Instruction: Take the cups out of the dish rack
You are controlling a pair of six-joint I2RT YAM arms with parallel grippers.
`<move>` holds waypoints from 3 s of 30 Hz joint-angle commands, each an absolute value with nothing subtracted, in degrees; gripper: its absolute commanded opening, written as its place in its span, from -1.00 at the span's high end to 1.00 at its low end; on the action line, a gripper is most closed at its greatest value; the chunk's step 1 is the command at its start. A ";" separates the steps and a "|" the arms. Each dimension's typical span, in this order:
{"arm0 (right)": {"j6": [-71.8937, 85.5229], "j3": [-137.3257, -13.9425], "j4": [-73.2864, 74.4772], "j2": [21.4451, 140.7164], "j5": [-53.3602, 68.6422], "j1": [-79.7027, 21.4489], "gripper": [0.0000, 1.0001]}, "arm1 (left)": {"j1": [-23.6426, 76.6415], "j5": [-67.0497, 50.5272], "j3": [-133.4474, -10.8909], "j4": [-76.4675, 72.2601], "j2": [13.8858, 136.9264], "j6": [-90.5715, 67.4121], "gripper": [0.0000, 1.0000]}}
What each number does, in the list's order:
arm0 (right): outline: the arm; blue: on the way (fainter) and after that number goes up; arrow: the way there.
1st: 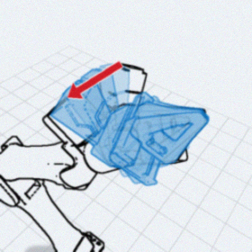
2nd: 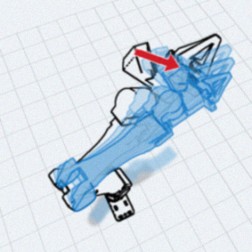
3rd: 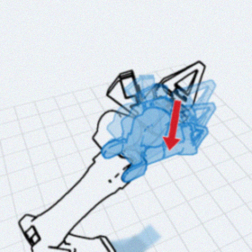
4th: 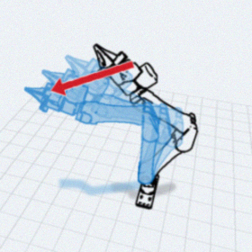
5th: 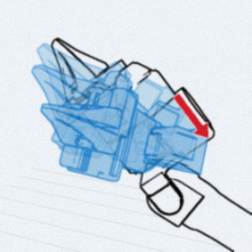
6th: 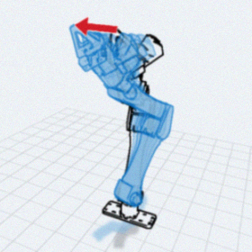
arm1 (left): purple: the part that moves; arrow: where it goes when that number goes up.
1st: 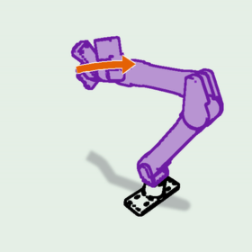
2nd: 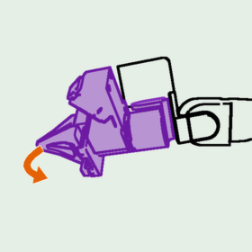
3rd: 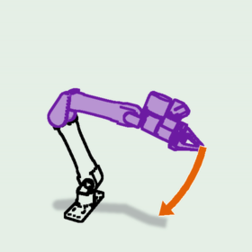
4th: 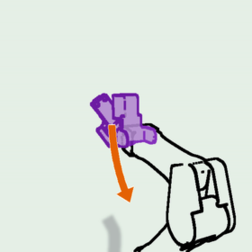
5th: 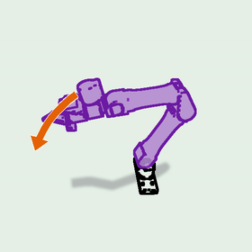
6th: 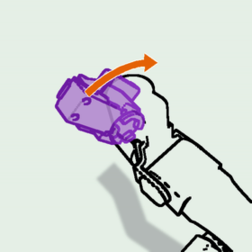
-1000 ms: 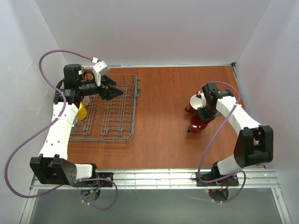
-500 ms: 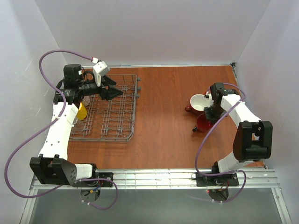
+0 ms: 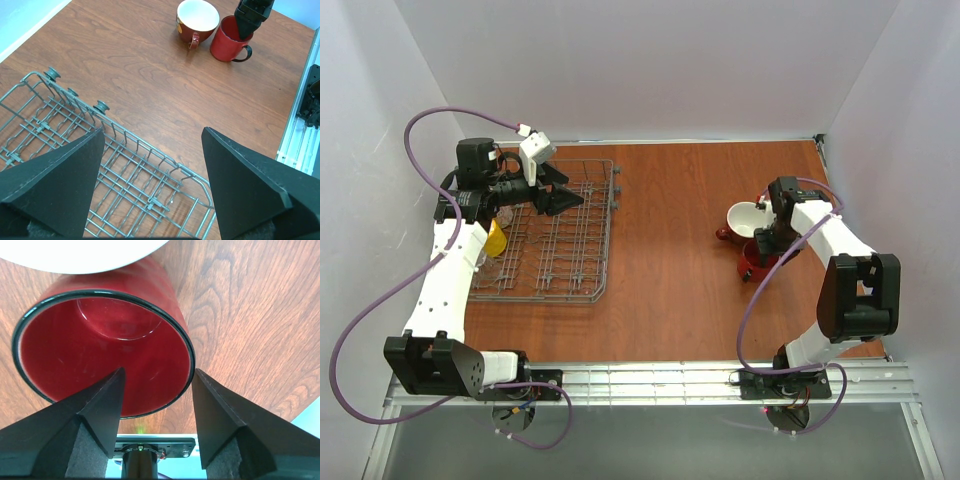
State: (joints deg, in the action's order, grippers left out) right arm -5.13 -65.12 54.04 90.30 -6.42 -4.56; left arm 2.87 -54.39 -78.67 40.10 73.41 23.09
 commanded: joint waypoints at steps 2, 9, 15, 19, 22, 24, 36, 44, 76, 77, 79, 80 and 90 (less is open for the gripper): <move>-5.10 -68.02 54.05 88.86 -5.19 -4.31 -0.02 | 3.16 -53.97 -79.98 41.13 72.77 24.26 -0.49; -4.84 -70.13 54.58 84.82 -5.45 -4.31 -0.09 | 3.16 -50.64 -79.37 41.40 72.95 24.44 -0.49; -4.75 -74.00 55.63 80.26 -2.55 -4.31 -0.18 | 2.73 -29.86 -82.17 43.14 75.76 20.48 -0.52; -4.57 -77.77 55.37 77.17 -0.53 -4.31 -0.18 | -3.76 -23.47 -83.67 45.88 77.08 20.83 -0.55; -4.48 -78.31 53.88 74.71 2.46 -4.48 -0.17 | -12.72 -23.12 -84.20 47.81 78.22 22.84 -0.56; -4.48 -77.96 52.04 72.87 4.12 -4.57 -0.17 | -17.20 -20.32 -85.25 49.73 79.62 26.52 -0.49; -4.13 -74.97 45.88 70.75 10.45 -5.01 -0.16 | -30.49 -13.27 -85.53 58.96 81.47 38.84 -0.59; -2.64 -77.60 45.18 72.33 14.32 -7.38 -0.15 | -42.79 -20.11 -77.52 63.36 82.26 47.19 -0.96; 0.18 -79.10 46.23 78.40 3.69 -19.25 -0.14 | -26.72 -10.64 -63.64 49.14 85.87 41.40 -0.96; 0.18 -79.19 46.23 78.49 3.60 -19.16 -0.14 | -26.72 -10.20 -63.28 48.61 86.13 41.31 -0.97; 0.18 -79.28 46.23 78.75 3.52 -19.25 -0.14 | -26.81 -9.32 -62.93 46.60 86.13 41.22 -0.90; 0.18 -79.10 46.23 78.75 3.60 -19.16 -0.14 | -26.81 -9.75 -63.10 46.23 85.87 41.05 -0.79; 0.09 -77.87 46.14 78.66 2.29 -19.25 -0.14 | -26.72 -10.55 -63.46 48.87 86.31 40.34 -0.29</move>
State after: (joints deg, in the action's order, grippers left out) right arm 0.03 -77.12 46.50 79.22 3.36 -18.87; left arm -26.83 -10.44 -63.18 47.90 86.80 40.45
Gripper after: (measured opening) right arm 0.570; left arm 0.684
